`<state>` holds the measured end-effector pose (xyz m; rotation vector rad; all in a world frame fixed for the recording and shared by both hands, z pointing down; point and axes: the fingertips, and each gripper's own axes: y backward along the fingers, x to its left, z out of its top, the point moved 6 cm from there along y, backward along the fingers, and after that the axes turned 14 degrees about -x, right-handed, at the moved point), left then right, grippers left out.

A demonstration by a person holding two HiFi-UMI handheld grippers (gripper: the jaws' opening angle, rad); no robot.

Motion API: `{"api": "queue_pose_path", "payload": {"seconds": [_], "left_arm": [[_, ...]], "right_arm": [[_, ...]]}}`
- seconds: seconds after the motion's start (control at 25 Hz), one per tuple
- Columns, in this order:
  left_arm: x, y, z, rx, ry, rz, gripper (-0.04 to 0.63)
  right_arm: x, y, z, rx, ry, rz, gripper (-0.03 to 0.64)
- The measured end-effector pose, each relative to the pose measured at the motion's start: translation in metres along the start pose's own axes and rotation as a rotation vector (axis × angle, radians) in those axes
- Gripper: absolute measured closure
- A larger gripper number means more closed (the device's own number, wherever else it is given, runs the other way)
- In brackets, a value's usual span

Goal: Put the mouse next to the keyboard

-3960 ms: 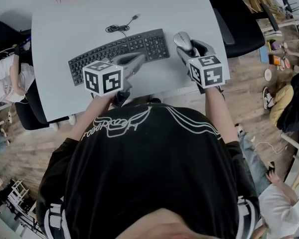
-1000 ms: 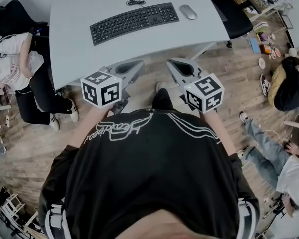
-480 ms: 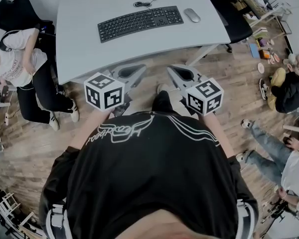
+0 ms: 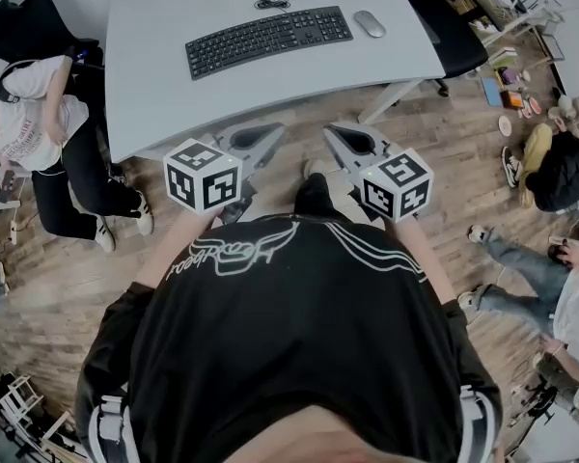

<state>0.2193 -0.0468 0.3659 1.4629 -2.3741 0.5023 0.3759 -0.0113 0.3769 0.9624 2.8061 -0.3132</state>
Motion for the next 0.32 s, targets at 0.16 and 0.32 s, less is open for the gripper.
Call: {"api": "queue_pose_path", "payload": {"seconds": [0.16,0.32], "left_arm": [[-0.0021,-0.0016,-0.0015,0.007,-0.001,-0.011,0.589],[-0.0002,-0.0014,-0.0041,0.014,0.001,-0.019,0.589]], "right_arm": [[0.0001,0.0025,-0.0018,0.003,-0.001,-0.006,0.608],[0.0004,0.0004,-0.0027,0.012,0.010,-0.011,0.609]]}}
